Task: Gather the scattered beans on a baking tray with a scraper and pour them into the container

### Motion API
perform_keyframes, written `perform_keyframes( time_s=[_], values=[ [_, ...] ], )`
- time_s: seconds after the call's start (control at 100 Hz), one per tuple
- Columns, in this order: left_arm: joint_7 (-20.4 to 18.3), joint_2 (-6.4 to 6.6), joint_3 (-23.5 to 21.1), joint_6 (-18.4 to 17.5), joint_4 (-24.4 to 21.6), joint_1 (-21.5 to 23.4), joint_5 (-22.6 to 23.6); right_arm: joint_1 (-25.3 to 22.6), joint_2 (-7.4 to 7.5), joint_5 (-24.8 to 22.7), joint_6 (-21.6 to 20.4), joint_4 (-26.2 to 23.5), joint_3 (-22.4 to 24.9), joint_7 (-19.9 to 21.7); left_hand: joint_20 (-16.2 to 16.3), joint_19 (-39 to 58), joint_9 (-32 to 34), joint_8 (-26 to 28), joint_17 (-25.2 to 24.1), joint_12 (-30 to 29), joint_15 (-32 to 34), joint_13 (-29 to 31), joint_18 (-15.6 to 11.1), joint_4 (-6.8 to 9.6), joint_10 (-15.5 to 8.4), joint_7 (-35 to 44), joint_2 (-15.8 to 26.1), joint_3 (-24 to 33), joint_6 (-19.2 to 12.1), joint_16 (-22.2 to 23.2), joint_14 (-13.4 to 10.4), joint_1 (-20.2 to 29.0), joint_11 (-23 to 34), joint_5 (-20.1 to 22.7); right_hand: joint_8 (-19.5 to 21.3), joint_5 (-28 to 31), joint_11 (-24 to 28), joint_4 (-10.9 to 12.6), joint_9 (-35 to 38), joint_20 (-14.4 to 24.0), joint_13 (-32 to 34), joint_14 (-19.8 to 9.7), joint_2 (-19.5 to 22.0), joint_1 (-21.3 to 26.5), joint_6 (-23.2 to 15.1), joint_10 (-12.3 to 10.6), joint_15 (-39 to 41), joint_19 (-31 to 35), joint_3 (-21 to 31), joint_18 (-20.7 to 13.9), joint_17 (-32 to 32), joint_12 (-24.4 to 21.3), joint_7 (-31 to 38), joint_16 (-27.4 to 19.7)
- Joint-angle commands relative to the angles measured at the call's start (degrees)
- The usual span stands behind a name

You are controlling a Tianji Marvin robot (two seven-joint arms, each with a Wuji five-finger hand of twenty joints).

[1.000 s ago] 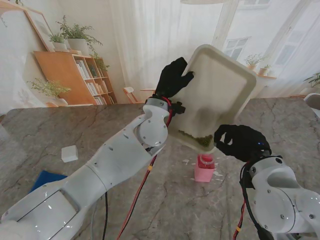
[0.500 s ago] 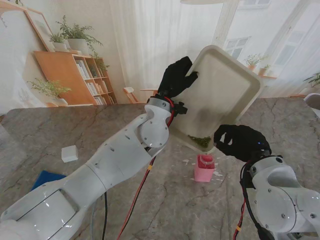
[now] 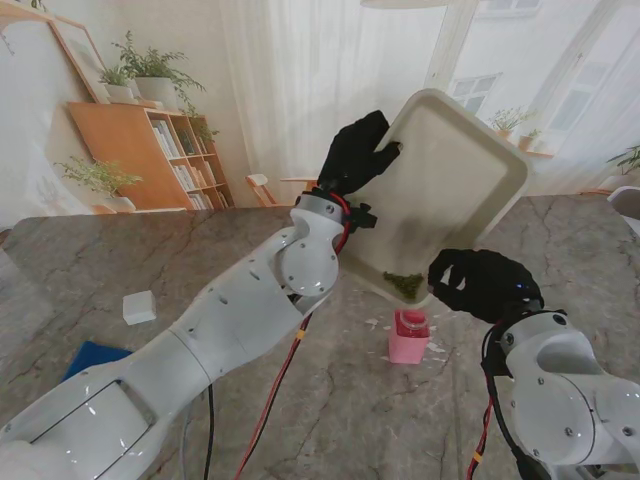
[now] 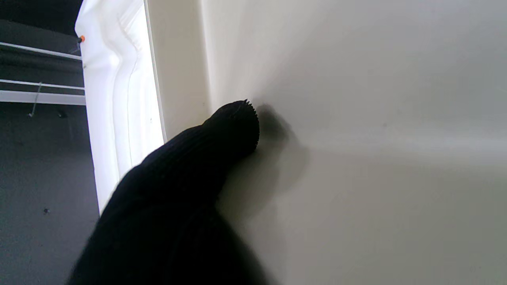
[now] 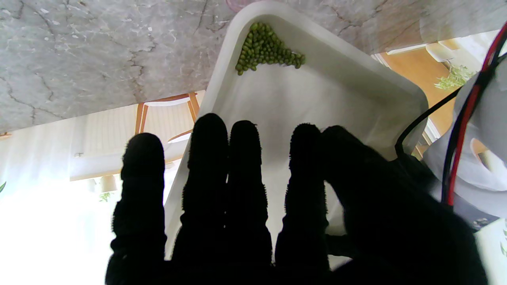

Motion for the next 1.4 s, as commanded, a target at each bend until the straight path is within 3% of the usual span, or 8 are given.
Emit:
perform_keyframes(
  time_s=[0.0,1.39],
  values=[
    [-0.06,0.01,-0.09,-0.23,-0.69,0.0,0.0,0.0,0.09,0.1,-0.17,-0.1,-0.16,0.98,4.58,4.67,0.87,0.84,2.88,0.87,-0.35,3.8,-21.07,3.63,-7.13,-1.17,3.62,1.72,8.7,0.94,-13.71,5.01,-0.56,-3.16,-0.91,-0.45,1.45,-1.84,0.55,0.97,0.91,-2.06,-0.48,0.54,-1.66,-1.04,0.9,1.39,0.63,-1.32,0.3,1.16,1.02,0.69],
    [2.38,0.8,-0.19,-1.21,-3.91,2.49,3.34,-1.24,0.29,0.21,-3.33,0.64,-0.41,1.35,4.8,4.57,0.96,0.84,2.87,0.87,-0.67,3.95,-21.33,3.4,-7.4,-1.17,3.59,1.68,8.52,1.2,-13.96,4.83,-0.73,-3.16,-0.9,-0.71,-0.35,-1.83,-0.31,0.6,0.0,-0.48,-0.35,0.04,-1.55,-0.51,-5.78,0.46,0.42,-0.69,-0.54,0.13,0.79,-2.48]
  ],
)
